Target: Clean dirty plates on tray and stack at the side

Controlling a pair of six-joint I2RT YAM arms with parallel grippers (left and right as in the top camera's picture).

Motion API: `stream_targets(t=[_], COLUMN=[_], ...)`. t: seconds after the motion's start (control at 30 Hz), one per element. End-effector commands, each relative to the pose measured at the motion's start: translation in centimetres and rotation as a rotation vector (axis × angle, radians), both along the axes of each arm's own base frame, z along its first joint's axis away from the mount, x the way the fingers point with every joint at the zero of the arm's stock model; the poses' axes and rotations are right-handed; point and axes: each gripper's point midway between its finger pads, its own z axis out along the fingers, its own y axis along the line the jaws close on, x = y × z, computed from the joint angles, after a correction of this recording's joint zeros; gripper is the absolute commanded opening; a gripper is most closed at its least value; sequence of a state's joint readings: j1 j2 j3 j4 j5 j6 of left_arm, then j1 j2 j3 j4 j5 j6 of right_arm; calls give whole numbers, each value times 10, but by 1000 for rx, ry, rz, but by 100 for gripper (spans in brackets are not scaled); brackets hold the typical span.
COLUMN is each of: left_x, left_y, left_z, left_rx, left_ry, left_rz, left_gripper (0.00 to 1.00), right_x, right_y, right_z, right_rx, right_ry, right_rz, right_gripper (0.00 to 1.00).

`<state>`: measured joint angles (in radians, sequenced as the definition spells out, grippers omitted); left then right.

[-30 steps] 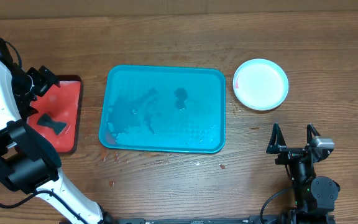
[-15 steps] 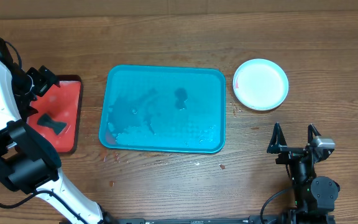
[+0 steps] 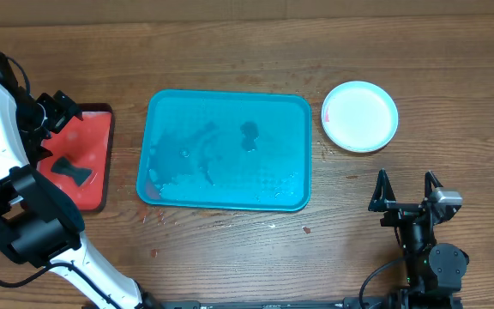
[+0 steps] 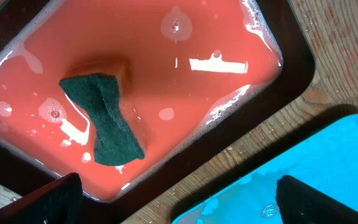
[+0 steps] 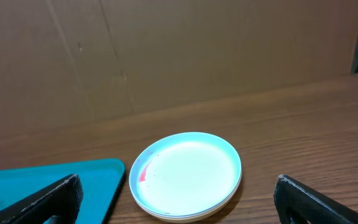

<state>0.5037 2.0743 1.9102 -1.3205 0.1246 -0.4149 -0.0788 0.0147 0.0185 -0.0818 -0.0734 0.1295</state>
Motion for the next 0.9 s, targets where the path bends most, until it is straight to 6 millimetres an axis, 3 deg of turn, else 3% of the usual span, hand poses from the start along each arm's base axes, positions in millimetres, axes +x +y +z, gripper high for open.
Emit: stream_targets(t=[0.0,0.27,0.4,0.53,0.67,0.77,0.87], left_x=[3,4,3,9,11,-9,-39], left_y=[-3,1,-16,-49,-99,-141,-174], left_z=[8,12,35,76,123,144,148], left_rx=[7,35,47,141,266,325,360], left_ry=[-22,-34,-75,-218,-413,-516,-590], left_rz=[-22,-44,-75,-267,-508,-672,-797], left_gripper=[100,100,100,100,100,100,100], right_x=[0,0,0,0,0,0,0], right_y=[-3,-3,-3,-3,-3,-3,-3], right_z=[-2,-2,-2,-2,-2,-2,-2], right_rx=[-7,-7,-7,-7,-7,-7,-7], right_ry=[-5,-5,-5,-5,-5,-5,-5], right_rz=[-14,-14,-14,-14,-14,-14,-14], right_gripper=[100,100,100,100,100,100,100])
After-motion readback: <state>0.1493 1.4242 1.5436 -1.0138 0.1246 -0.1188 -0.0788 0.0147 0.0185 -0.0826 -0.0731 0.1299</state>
